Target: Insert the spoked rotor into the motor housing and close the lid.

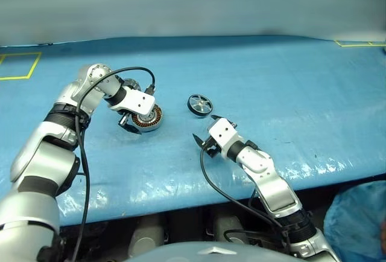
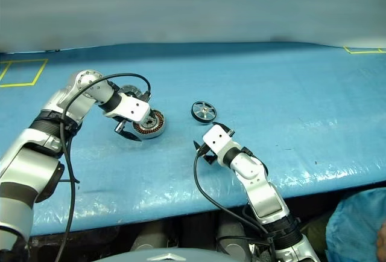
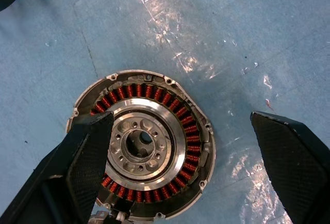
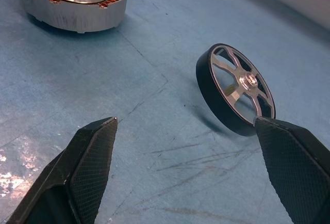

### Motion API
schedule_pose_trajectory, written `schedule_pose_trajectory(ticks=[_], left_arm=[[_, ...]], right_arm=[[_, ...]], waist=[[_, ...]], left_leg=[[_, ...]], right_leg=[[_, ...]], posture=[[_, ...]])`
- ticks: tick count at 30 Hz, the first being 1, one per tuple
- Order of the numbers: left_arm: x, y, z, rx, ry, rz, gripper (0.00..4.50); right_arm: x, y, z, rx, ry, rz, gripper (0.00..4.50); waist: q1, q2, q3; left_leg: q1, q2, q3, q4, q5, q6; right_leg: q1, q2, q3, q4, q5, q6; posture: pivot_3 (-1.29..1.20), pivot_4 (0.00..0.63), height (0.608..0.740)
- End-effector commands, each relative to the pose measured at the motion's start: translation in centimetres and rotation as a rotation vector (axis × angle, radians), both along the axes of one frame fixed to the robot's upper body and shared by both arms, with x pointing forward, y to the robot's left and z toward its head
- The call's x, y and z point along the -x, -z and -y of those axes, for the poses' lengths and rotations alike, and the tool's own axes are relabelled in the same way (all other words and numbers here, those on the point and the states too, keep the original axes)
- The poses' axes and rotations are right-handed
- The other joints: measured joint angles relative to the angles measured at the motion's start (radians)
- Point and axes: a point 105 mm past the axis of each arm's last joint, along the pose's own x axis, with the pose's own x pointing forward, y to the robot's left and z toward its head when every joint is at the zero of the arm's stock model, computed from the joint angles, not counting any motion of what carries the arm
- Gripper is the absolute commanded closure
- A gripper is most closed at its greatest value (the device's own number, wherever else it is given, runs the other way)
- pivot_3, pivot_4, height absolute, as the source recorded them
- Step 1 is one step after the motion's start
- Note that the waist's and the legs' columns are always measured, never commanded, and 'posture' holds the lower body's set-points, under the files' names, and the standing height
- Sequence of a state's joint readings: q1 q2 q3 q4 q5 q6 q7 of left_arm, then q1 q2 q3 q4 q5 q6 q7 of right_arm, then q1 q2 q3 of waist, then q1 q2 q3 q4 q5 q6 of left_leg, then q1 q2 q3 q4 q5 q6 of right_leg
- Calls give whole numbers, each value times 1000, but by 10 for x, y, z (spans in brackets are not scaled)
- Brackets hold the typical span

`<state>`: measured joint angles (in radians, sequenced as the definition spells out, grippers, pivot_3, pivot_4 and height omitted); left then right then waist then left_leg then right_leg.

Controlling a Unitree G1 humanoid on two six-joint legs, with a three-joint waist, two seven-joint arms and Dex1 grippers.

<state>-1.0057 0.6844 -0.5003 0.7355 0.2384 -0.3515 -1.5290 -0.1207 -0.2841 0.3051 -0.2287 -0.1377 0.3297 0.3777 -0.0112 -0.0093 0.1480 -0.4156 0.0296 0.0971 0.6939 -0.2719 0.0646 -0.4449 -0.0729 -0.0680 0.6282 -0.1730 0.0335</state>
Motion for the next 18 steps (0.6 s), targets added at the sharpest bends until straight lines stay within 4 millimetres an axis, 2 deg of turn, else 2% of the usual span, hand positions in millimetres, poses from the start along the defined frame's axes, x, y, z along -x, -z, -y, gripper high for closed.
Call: schedule_pose_trajectory(ticks=[1, 9, 18], left_arm=[[-4, -7, -4, -21, 2, 31, 0], [-9, 0, -11, -88, 3, 53, 0], [-12, 6, -8, -110, 20, 67, 0]], right_arm=[[-1, -15, -2, -19, -3, 65, 38], [0, -15, -2, -20, -1, 63, 38], [2, -12, -1, -13, -8, 50, 38]], waist=[[0, 0, 0], [1, 0, 0], [0, 0, 0]], left_leg=[[0, 0, 0, 0, 0, 0], [0, 0, 0, 2, -1, 2], [0, 0, 2, 3, -1, 2]], right_leg=[[0, 0, 0, 0, 0, 0], [0, 0, 0, 1, 0, 0], [0, 0, 2, 0, 1, 2]], posture=[[0, 150, 740], [0, 150, 740], [0, 150, 740]])
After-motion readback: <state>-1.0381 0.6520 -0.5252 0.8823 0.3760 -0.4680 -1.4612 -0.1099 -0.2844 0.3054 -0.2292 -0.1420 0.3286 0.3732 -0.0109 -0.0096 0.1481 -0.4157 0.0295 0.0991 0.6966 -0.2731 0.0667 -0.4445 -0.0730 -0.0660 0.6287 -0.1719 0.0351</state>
